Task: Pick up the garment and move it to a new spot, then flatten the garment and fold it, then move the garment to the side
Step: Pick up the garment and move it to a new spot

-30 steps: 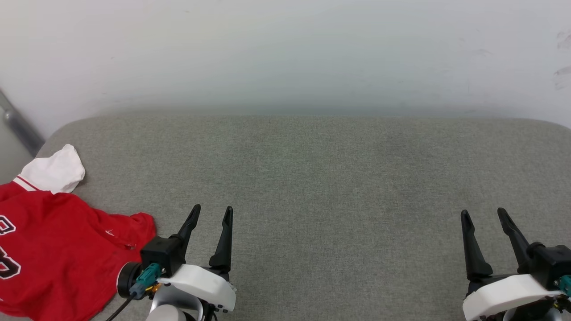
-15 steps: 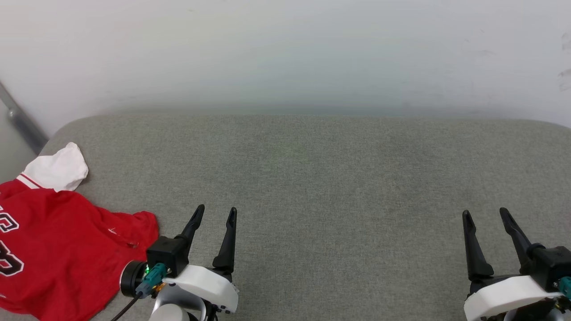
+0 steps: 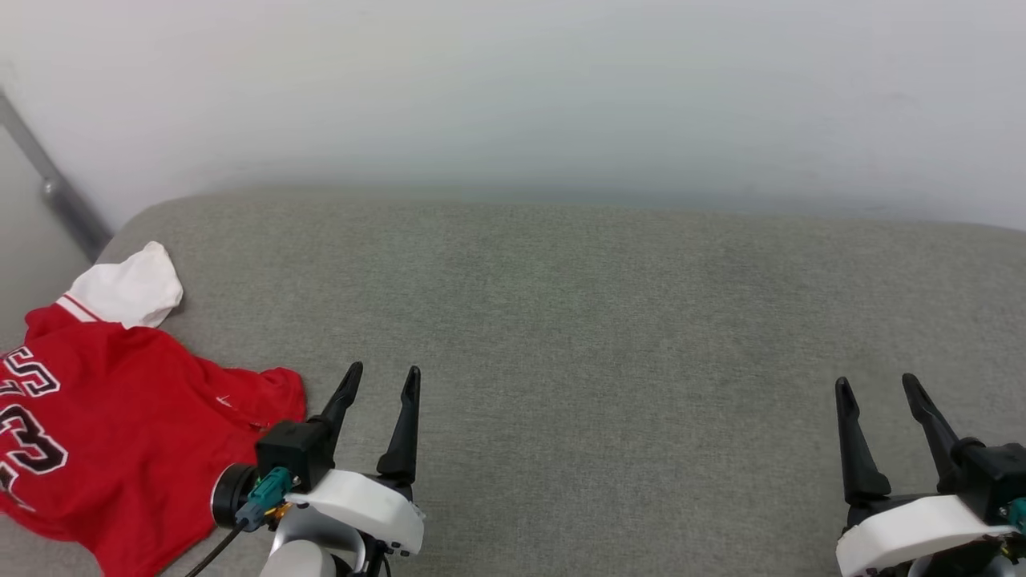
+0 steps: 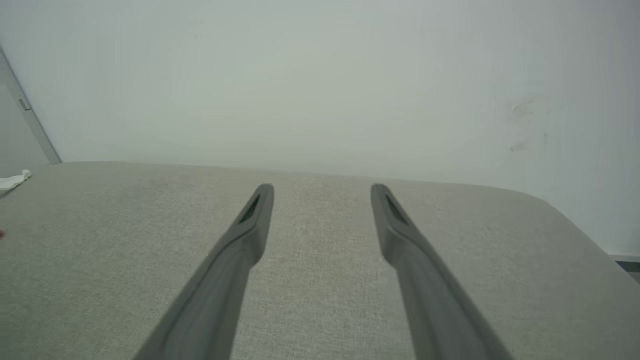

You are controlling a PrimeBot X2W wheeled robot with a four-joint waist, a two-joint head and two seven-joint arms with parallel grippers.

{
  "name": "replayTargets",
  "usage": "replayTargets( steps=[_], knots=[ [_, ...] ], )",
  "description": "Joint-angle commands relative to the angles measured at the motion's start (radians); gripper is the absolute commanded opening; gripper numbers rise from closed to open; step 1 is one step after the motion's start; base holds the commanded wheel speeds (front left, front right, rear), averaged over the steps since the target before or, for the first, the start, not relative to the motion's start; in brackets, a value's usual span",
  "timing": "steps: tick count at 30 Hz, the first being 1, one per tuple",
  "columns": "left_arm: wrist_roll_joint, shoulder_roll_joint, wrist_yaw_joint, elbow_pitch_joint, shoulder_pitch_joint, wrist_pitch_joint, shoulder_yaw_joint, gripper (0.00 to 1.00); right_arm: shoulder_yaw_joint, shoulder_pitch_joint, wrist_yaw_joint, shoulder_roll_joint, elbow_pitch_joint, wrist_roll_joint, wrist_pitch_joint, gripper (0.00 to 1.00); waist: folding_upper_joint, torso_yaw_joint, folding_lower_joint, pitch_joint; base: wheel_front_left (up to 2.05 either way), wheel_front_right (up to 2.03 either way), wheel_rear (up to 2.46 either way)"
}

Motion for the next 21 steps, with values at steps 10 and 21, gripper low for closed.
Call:
replayTargets(
  steps=[10, 21],
  knots=[
    [-0.010, 0.000, 0.002, 0.004, -0.035, -0.003, 0.052, 1.00, 0.040, -0.007, 0.000, -0.006, -0.049, -0.007, 0.022, 1.00, 0.0000, 0.159, 0.0000, 0.030, 0.00, 0.00, 0.00],
    [-0.011, -0.001, 0.007, 0.014, -0.044, -0.003, 0.131, 1.00, 0.117, -0.043, 0.000, -0.032, -0.081, 0.010, 0.051, 1.00, 0.0000, 0.323, 0.0000, 0.062, 0.00, 0.00, 0.00]
  ],
)
